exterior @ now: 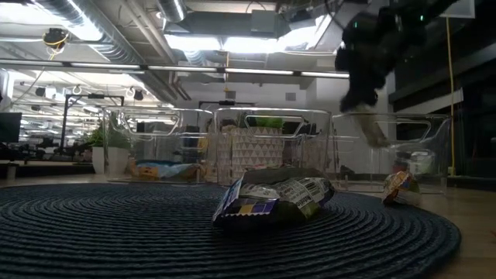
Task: Pick and place Granola Bars by type
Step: Put the blue granola bar into the right transparent bin, then put the red granola bar into the middle transparent bin
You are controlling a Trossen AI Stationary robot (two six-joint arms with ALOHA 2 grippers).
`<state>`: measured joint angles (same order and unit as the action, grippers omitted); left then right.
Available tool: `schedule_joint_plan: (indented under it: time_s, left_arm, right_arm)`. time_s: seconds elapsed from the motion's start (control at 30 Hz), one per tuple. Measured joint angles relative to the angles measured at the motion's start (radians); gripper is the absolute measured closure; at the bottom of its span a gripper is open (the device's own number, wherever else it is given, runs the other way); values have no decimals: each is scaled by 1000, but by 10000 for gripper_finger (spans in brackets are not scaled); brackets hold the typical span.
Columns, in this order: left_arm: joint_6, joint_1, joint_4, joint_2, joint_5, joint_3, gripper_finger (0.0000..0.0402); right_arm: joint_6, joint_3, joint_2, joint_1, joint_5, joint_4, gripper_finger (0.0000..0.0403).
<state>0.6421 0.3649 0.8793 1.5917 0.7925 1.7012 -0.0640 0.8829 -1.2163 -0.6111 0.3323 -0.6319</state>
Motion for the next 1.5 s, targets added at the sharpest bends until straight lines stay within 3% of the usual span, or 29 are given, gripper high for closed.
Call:
schedule_joint_plan:
  time_s: [0.37,0.67,0.9,1.27,1.5]
  left_arm:
    - [60,0,-4,20,2,0,206]
    - [81,0,-31,68,-4,0,206]
    - [78,0,-39,82,-21,-7,206]
    - [9,-16,126,79,-24,-10,207]
    - [12,-11,268,78,-24,-10,208]
  right_arm:
    - [8,-68,-130,-19,-122,66,357]
    - [-1,-68,-220,-22,-123,86,368]
    - [11,-60,-225,-22,-133,94,293]
    - [86,72,-224,-21,-132,-45,171]
    - [137,131,-157,34,-199,-148,150]
